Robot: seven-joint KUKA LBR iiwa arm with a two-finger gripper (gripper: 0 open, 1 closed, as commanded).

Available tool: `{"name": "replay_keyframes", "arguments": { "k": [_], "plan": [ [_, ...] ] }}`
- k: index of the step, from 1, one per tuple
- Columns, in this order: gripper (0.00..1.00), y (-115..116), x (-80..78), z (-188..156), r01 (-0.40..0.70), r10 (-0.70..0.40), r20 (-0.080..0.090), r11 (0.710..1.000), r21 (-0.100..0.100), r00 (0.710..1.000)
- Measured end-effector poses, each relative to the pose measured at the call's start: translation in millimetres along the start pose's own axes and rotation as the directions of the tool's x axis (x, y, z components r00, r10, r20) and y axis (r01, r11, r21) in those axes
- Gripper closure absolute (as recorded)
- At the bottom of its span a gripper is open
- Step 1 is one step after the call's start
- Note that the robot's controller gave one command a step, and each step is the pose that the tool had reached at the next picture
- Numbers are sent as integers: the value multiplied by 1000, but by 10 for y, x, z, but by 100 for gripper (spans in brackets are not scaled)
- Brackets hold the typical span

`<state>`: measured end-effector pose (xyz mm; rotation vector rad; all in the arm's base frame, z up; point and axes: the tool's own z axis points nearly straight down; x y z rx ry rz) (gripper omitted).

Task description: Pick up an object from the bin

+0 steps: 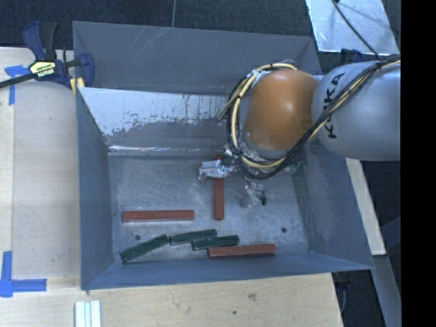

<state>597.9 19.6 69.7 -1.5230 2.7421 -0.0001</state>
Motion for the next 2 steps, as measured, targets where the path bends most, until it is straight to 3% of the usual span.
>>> {"name": "replay_keyframes", "arguments": {
  "k": [1,2],
  "plan": [
    [100,-5,-3,-17,-4,4,2,1000,0,1000],
    [100,525,-243,-1568,261,-261,2,965,4,965]
  ]
}}
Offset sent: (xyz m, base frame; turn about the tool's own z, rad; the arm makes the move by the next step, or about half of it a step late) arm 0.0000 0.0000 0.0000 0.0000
